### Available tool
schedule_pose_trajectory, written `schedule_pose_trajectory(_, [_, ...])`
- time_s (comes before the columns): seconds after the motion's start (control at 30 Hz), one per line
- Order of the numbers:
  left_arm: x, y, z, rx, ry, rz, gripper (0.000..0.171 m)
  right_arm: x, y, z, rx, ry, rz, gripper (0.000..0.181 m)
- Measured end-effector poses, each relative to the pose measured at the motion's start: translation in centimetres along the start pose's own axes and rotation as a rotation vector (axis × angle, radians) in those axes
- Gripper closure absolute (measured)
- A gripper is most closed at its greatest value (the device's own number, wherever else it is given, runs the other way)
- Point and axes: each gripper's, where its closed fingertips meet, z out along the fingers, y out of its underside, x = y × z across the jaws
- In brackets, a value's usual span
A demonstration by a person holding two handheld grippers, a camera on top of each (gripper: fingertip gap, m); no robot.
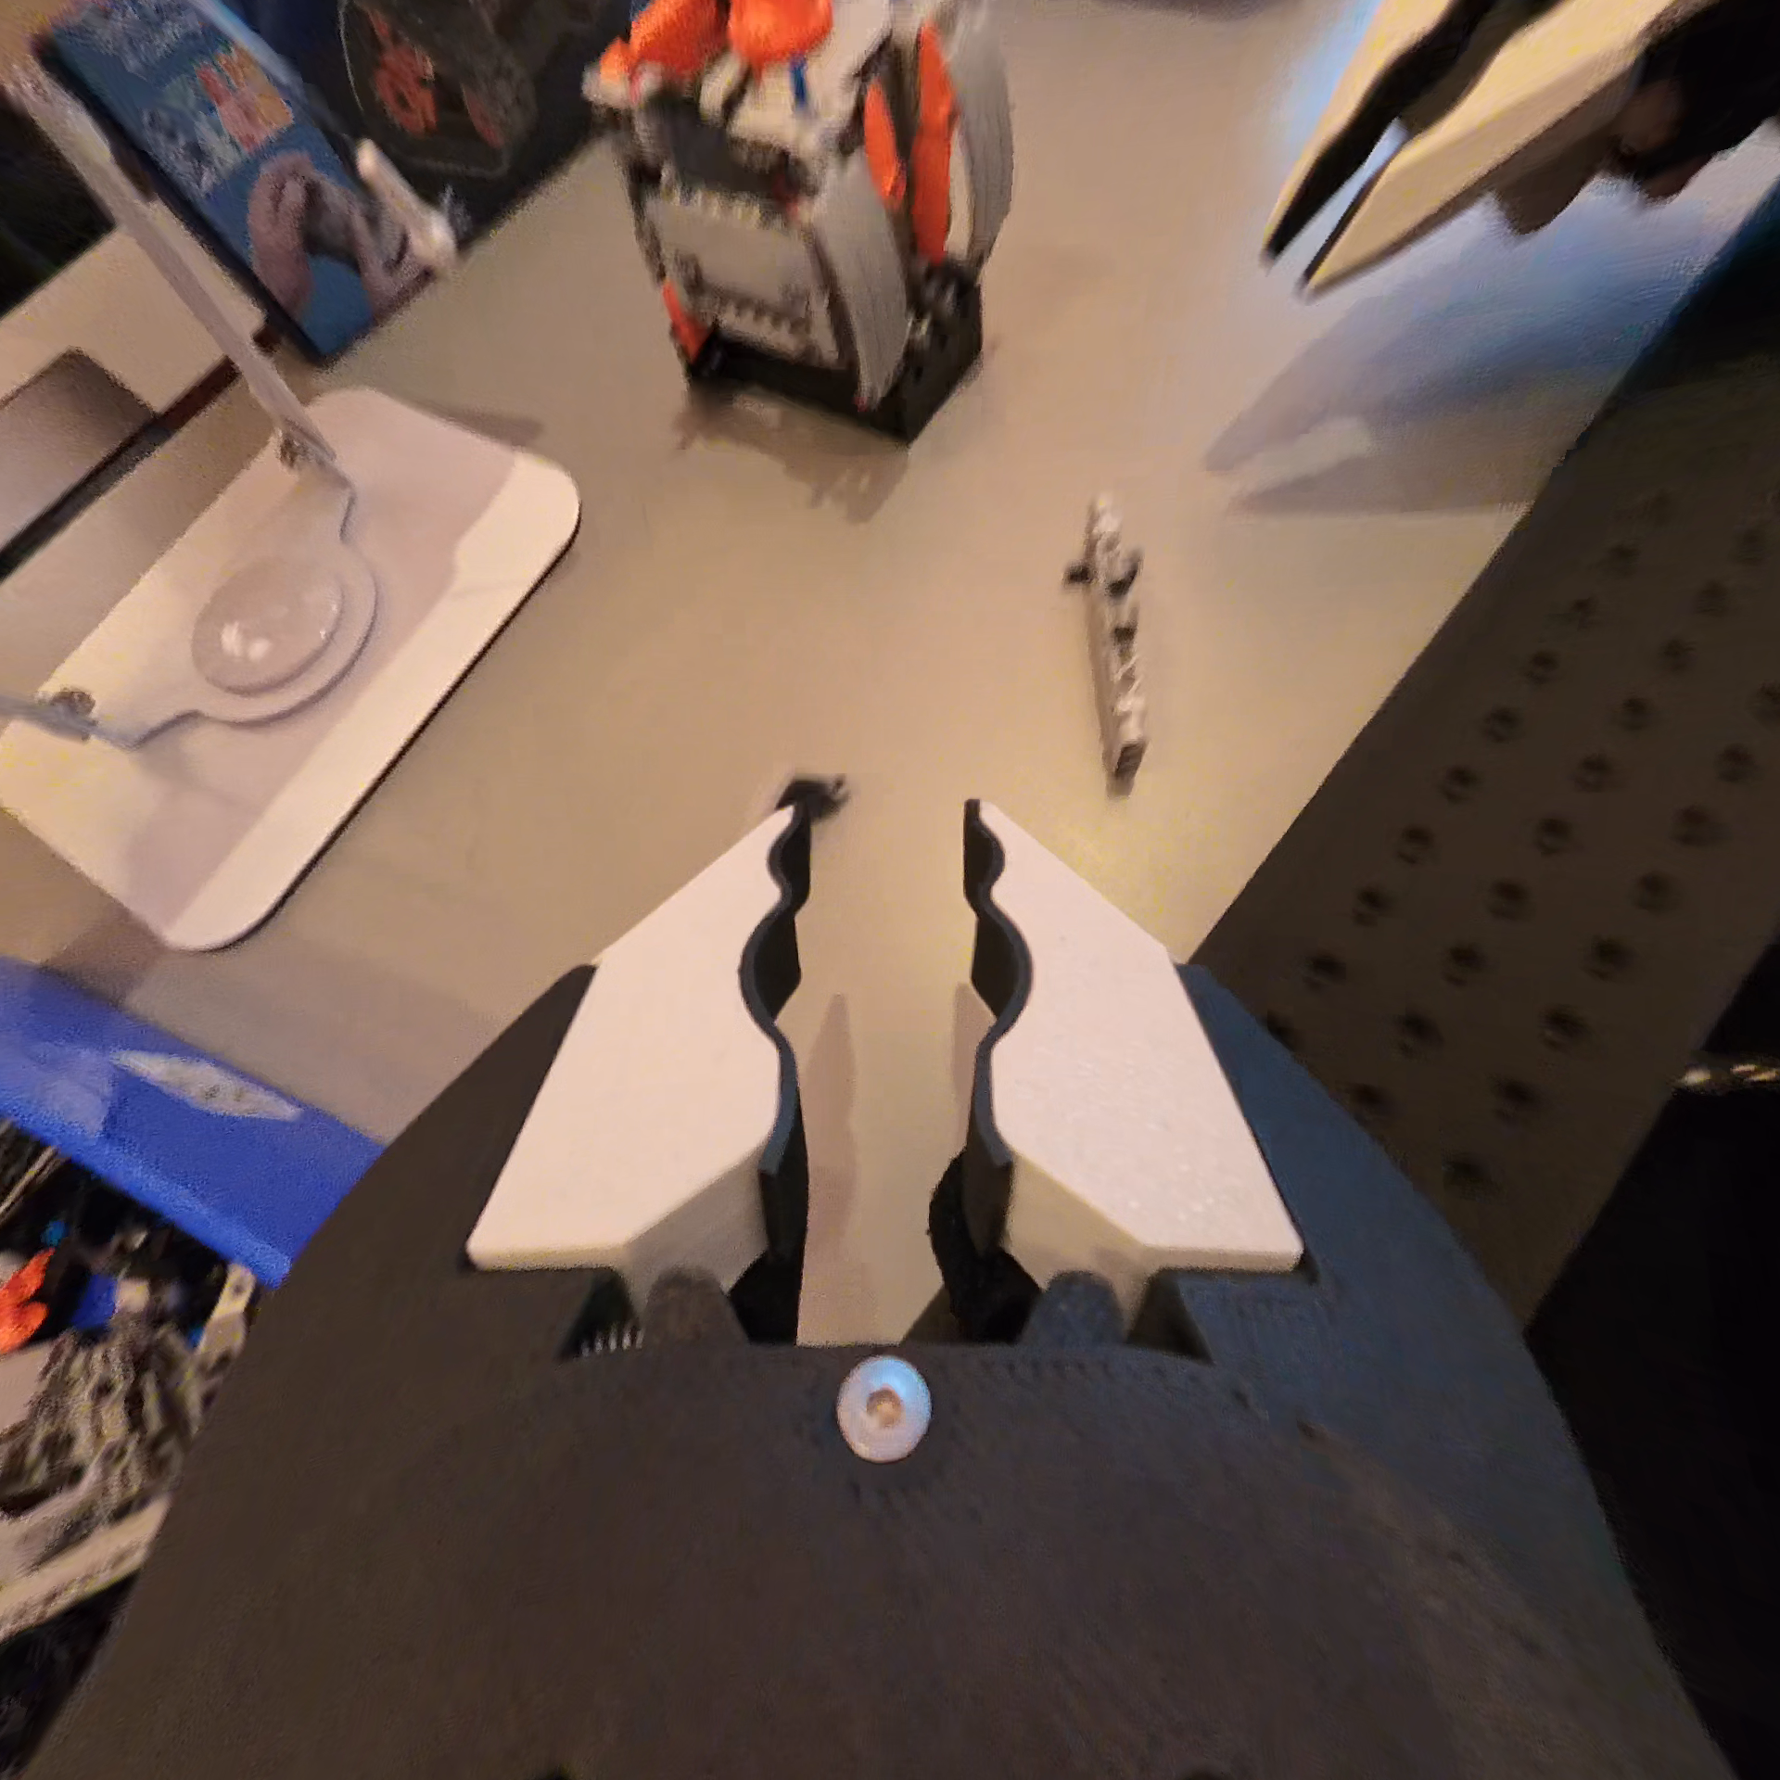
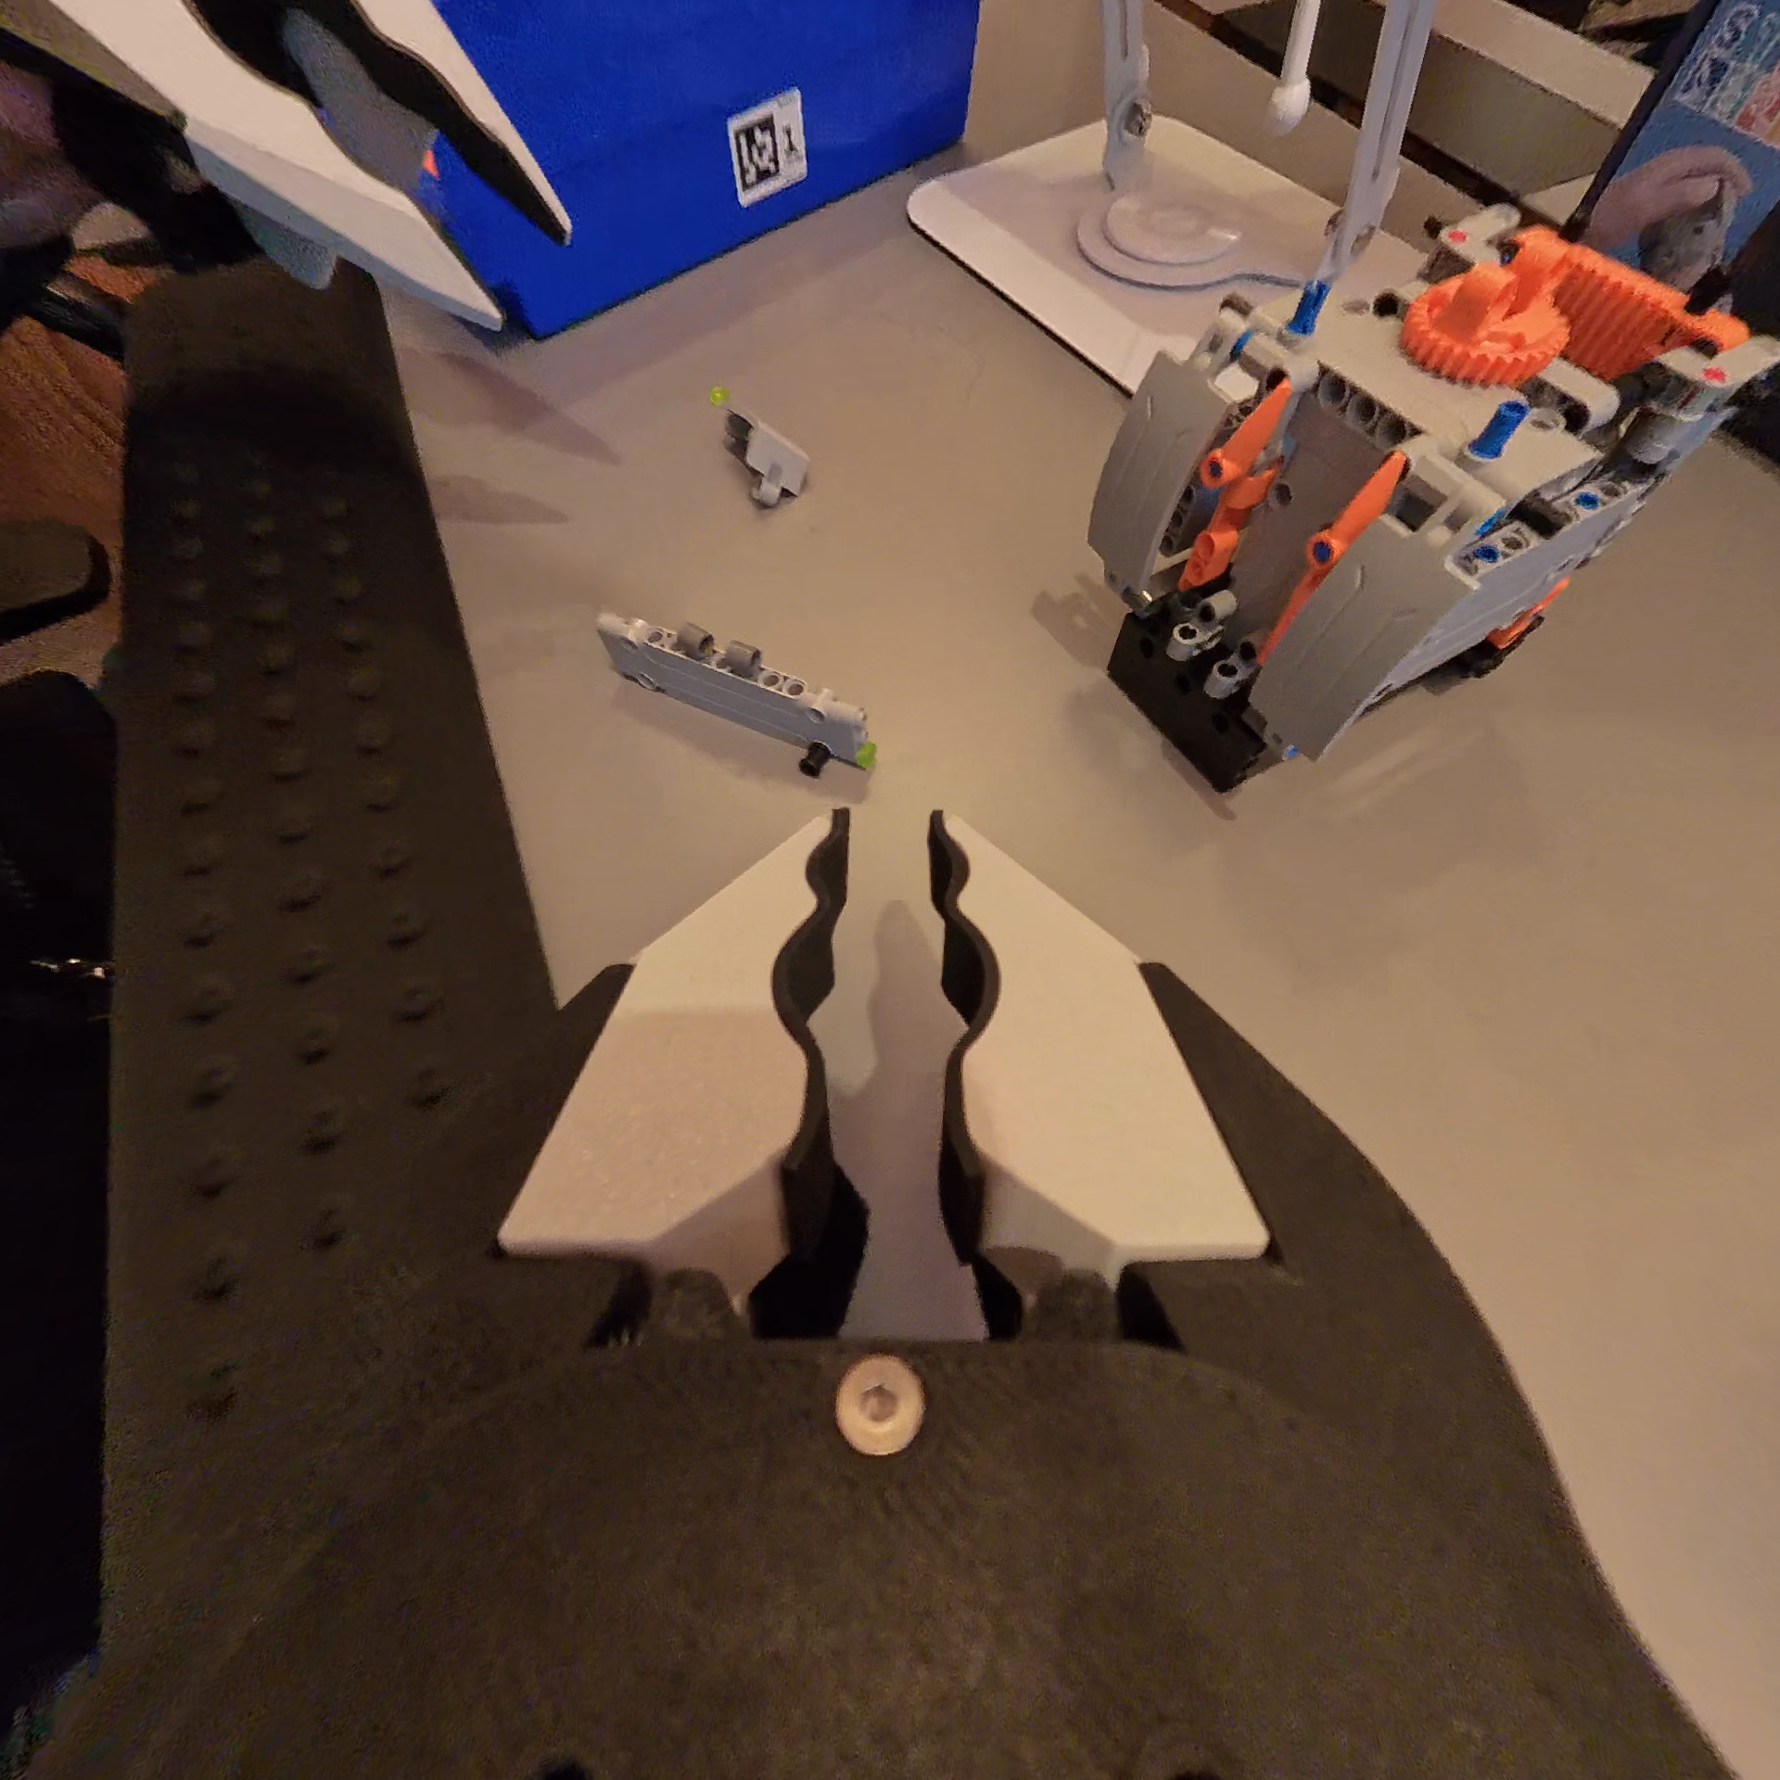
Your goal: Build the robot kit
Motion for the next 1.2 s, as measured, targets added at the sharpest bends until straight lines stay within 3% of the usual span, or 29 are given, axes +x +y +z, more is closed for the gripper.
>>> schedule_pose_trajectory(0.17, [-0.5,3.4,-0.2,-0.068,-0.060,-0.042,0.133,0.7,0.6,0.1,-0.010,0.029,0.000,0.160])
schedule_pose_trajectory(0.33, [-2.5,4.9,-0.3,-0.132,-0.203,-0.063,0.134,-1.3,-1.5,1.0,-0.006,-0.031,-0.041,0.159])
schedule_pose_trajectory(0.53, [-1.9,4.1,-1.1,0.001,-0.291,-0.065,0.143,-5.2,-5.7,5.1,-0.104,-0.069,-0.232,0.159])
schedule_pose_trajectory(0.63, [-0.7,3.3,-1.4,0.054,-0.279,-0.051,0.140,-5.8,-6.1,5.5,-0.114,-0.049,-0.260,0.156])
schedule_pose_trajectory(0.77, [1.3,3.1,0.1,0.056,-0.200,-0.018,0.123,-5.4,-3.9,3.2,-0.107,-0.009,-0.136,0.138])
schedule_pose_trajectory(0.87, [2.7,1.6,1.0,0.088,-0.140,0.003,0.113,-3.9,-1.0,0.4,-0.108,0.106,-0.066,0.132])
schedule_pose_trajectory(0.93, [3.2,0.9,2.1,0.079,-0.112,0.017,0.102,-2.4,1.3,-1.0,-0.135,0.189,-0.017,0.116])
schedule_pose_trajectory(1.0, [3.6,0.7,3.4,0.018,-0.079,0.019,0.081,-0.9,3.0,-1.8,-0.155,0.231,0.042,0.091])
schedule_pose_trajectory(1.2, [3.0,0.3,6.0,-0.046,-0.047,-0.005,0.062,2.1,5.7,-2.0,-0.188,0.239,0.133,0.066])
